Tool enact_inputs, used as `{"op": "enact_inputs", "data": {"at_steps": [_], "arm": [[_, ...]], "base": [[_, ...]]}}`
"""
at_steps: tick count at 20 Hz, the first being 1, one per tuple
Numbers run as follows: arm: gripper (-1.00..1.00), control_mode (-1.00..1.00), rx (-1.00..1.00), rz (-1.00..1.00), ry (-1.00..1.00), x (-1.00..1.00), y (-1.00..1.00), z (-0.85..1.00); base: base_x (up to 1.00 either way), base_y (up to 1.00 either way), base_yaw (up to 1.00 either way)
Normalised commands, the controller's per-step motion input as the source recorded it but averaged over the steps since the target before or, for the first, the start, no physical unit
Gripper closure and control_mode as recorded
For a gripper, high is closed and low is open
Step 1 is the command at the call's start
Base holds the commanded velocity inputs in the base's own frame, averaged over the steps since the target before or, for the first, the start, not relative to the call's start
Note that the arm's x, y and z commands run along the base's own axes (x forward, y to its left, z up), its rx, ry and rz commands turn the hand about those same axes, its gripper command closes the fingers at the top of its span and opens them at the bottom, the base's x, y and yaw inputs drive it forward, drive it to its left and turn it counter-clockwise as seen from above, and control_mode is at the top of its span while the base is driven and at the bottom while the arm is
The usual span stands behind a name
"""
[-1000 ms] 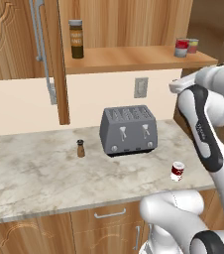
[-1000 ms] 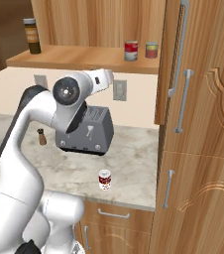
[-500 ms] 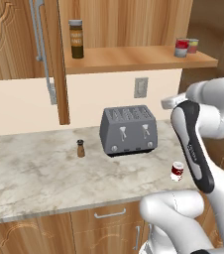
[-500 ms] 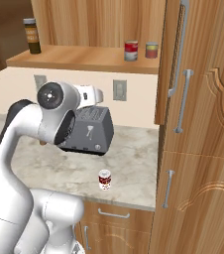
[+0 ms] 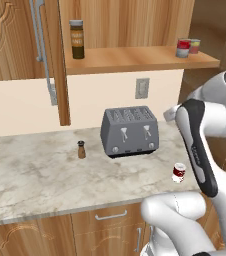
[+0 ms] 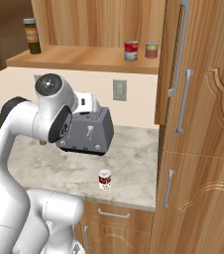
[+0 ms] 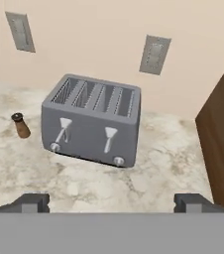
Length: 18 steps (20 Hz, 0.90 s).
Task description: Pick the cans from the counter and place them in their designated side in the cabinet.
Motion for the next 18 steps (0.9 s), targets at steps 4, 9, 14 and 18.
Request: {"op": "enact_inputs", "data": {"at_steps": [4, 9, 14, 18], "arm": [[-1.00, -1.00, 0.00, 0.00, 0.15, -0.20, 0.00, -0.39], [-1.00, -1.00, 0.00, -0.01, 0.16, -0.23, 0.00, -0.50], [-1.00, -1.00, 0.05, -0.04, 0.05, -0.09, 0.03, -0.34], [-1.00, -1.00, 0.01, -0.07, 0.01, -0.14, -0.03, -0.38]], "base": [[0.00, 0.00, 0.00], [0.00, 0.00, 0.00], [0.00, 0.00, 0.00], [0.00, 0.00, 0.00]]}}
